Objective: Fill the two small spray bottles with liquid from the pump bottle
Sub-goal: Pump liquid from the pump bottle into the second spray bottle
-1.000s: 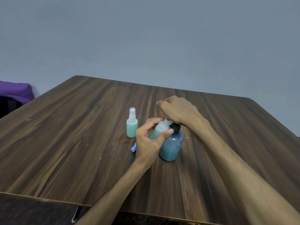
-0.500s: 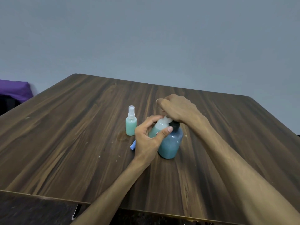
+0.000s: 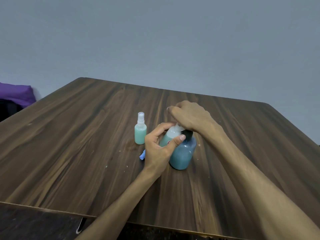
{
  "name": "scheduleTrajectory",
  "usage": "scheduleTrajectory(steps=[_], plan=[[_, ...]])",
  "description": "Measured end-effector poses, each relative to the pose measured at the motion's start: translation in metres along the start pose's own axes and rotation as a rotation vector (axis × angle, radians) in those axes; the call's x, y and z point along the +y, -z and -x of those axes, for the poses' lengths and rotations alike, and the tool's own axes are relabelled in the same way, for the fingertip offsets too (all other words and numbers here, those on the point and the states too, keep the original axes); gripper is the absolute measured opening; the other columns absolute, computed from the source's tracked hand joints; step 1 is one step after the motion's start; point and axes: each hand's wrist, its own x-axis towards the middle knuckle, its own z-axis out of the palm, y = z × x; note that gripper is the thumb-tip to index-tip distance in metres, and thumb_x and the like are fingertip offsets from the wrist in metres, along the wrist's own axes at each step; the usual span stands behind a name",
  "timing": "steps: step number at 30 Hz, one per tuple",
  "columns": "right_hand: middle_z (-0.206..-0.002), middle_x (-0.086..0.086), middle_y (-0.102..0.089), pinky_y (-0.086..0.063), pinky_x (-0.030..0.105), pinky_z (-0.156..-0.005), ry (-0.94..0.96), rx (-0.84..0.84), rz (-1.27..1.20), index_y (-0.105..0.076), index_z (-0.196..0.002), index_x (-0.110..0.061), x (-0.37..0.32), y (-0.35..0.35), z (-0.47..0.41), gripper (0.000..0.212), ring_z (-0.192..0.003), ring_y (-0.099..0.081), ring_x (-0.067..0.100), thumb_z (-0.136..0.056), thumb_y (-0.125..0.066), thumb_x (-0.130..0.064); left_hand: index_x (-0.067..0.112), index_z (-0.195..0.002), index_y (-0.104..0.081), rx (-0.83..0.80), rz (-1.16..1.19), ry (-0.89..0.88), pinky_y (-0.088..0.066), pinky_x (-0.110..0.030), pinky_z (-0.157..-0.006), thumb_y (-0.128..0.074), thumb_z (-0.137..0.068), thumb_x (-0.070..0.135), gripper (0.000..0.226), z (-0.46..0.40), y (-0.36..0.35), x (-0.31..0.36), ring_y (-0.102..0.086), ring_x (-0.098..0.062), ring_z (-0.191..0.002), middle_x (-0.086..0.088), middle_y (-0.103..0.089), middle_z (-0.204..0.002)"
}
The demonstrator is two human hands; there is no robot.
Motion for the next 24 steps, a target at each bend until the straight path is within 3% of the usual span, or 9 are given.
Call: scheduleTrajectory(steps=[7, 12, 16, 21, 24], plan=[[-0.088, -0.001, -0.067, -0.037, 0.036, -0.065, 0.010, -0.018, 0.020, -0.067, -0.091, -0.020, -0.0036, 0.0027, -0.0023, 0.031, -0.080, -0.061, 0.021, -0.095, -0.045, -0.041, 0.002, -0.103, -0.073, -0.009, 0.017, -0.037, -0.058, -0.044, -0.088, -0.081, -0.084, 0.020, 0.027, -0.0008, 0.0009, 0.0006, -0.069, -0.028, -0.095, -0.011, -0.071, -0.098], [-0.089, 0.002, -0.067, -0.037, 0.037, -0.066, -0.024, -0.096, 0.027, -0.065, -0.087, -0.019, -0.0021, -0.0019, 0.0012, 0.028, -0.077, -0.058, 0.020, -0.093, -0.044, -0.037, 0.003, -0.102, -0.073, -0.026, 0.021, -0.022, -0.058, -0.047, -0.088, -0.082, -0.083, 0.018, 0.025, -0.0021, -0.0002, 0.0001, -0.069, -0.029, -0.096, -0.012, -0.071, -0.098], [-0.090, 0.001, -0.070, -0.042, 0.039, -0.071, 0.009, -0.032, -0.020, -0.067, -0.088, -0.019, -0.0055, 0.0039, 0.0018, 0.033, -0.081, -0.061, 0.021, -0.095, -0.045, -0.042, 0.004, -0.101, -0.074, -0.014, 0.035, -0.050, -0.057, -0.041, -0.087, -0.082, -0.083, 0.021, 0.026, -0.0008, 0.0015, 0.0020, -0.069, -0.028, -0.094, -0.012, -0.071, -0.096], [-0.087, 0.001, -0.066, -0.037, 0.036, -0.065, -0.026, -0.077, 0.003, -0.068, -0.091, -0.017, -0.0028, -0.0009, 0.0034, 0.031, -0.077, -0.059, 0.019, -0.094, -0.044, -0.036, 0.003, -0.103, -0.074, -0.024, 0.018, -0.031, -0.058, -0.046, -0.090, -0.082, -0.083, 0.019, 0.028, -0.0031, -0.0007, -0.0001, -0.070, -0.031, -0.098, -0.012, -0.072, -0.100], [-0.087, 0.000, -0.066, -0.039, 0.038, -0.071, 0.006, -0.008, -0.003, -0.066, -0.087, -0.018, -0.0032, 0.0035, 0.0037, 0.033, -0.080, -0.059, 0.021, -0.096, -0.044, -0.041, 0.005, -0.102, -0.074, -0.019, 0.021, -0.058, -0.058, -0.044, -0.088, -0.082, -0.083, 0.018, 0.024, -0.0008, 0.0005, 0.0004, -0.070, -0.029, -0.096, -0.011, -0.072, -0.098]])
